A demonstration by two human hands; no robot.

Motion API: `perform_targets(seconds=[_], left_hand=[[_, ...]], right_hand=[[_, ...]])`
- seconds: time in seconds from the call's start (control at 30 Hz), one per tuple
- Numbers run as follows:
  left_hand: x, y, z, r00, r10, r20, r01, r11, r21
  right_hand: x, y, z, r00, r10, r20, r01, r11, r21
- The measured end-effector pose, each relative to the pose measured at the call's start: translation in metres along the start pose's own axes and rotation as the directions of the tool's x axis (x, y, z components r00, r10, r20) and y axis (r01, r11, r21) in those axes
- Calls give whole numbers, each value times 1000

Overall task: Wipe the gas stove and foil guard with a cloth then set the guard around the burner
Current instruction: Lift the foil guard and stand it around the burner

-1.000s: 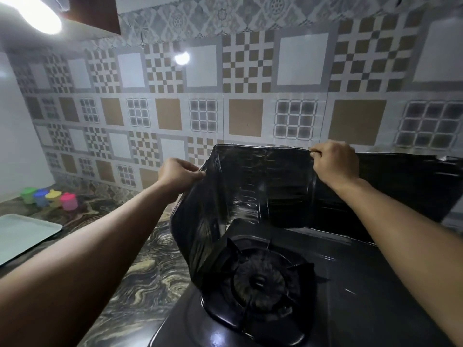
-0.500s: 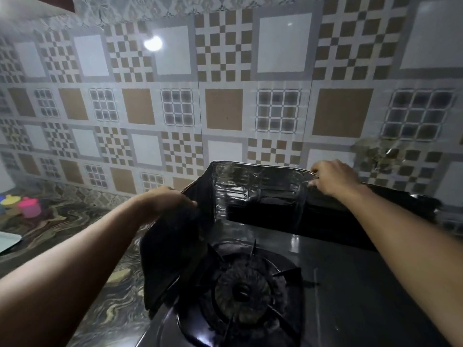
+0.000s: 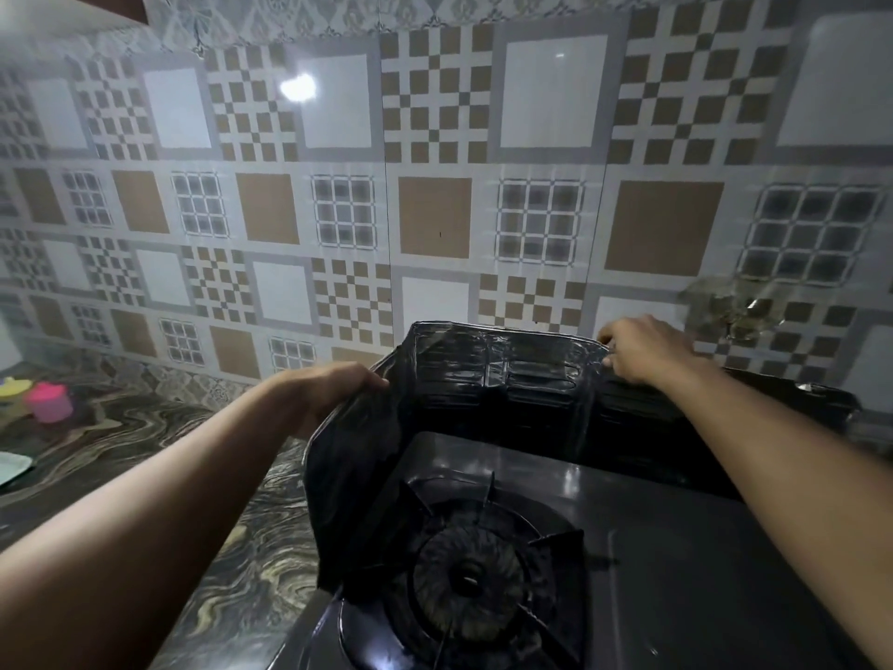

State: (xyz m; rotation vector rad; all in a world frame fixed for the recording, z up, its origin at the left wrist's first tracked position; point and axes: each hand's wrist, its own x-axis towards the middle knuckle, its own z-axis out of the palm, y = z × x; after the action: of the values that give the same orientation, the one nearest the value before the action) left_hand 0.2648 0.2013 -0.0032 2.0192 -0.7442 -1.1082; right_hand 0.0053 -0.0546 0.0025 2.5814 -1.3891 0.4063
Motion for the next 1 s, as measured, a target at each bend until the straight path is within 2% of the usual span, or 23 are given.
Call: perform_targets(seconds=[0.1, 0.17, 0.23, 0.37, 0.53, 0.87, 1.0], left_hand=[[-1, 3, 0, 999, 39, -5, -40, 999, -33], [-4, 5, -2, 999, 43, -32, -44, 999, -13], [-8, 7, 0, 994, 68, -88, -64, 997, 53], [-7, 8, 6, 945, 184, -270, -129, 969, 209], [1, 7, 2, 882, 289, -373, -162, 928, 334], [-1, 11, 0, 855, 338, -393, -66, 823, 564], [-1, 10, 0, 901, 309, -306, -111, 844, 525]], right_hand=[[2, -5, -2, 999, 21, -43, -19, 998, 62], [3, -10, -3, 999, 24, 27, -26, 998, 61], [3, -14, -4, 998, 23, 61, -25, 999, 36], [3, -20, -5, 999, 1, 34, -2, 999, 50], [2, -19, -6, 999, 5, 34, -8, 995, 95], [3, -11, 2, 998, 58, -20, -54, 981, 185], [2, -8, 4, 997, 70, -37, -62, 982, 178]])
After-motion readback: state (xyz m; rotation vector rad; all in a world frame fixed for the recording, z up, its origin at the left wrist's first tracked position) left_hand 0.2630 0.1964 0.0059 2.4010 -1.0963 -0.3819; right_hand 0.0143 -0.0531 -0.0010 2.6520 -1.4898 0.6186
